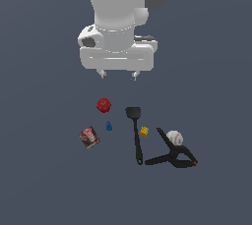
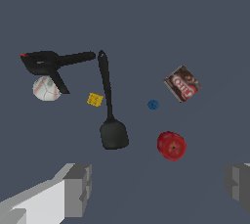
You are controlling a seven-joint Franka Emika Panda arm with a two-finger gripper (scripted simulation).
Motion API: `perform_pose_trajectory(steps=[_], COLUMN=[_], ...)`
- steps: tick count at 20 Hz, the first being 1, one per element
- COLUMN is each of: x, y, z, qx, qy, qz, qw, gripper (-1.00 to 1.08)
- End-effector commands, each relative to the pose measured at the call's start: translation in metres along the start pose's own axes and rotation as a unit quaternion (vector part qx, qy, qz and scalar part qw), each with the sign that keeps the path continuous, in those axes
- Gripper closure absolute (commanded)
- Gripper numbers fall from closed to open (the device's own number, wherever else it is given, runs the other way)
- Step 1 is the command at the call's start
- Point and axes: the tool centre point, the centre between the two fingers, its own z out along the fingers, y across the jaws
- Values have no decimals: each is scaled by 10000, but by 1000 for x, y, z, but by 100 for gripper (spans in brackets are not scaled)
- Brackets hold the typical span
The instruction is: Pick up a designated object from a clutter of objects.
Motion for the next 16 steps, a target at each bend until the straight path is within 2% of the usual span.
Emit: perform_pose_trajectory(steps=[1, 8, 16], x=[0, 0, 2], y=[0, 11, 8], z=[0, -4, -1], qx=[0, -19, 23], qy=[0, -4, -1], qz=[0, 30, -17], qw=[10000, 10000, 10000], gripper=[-20, -20, -20])
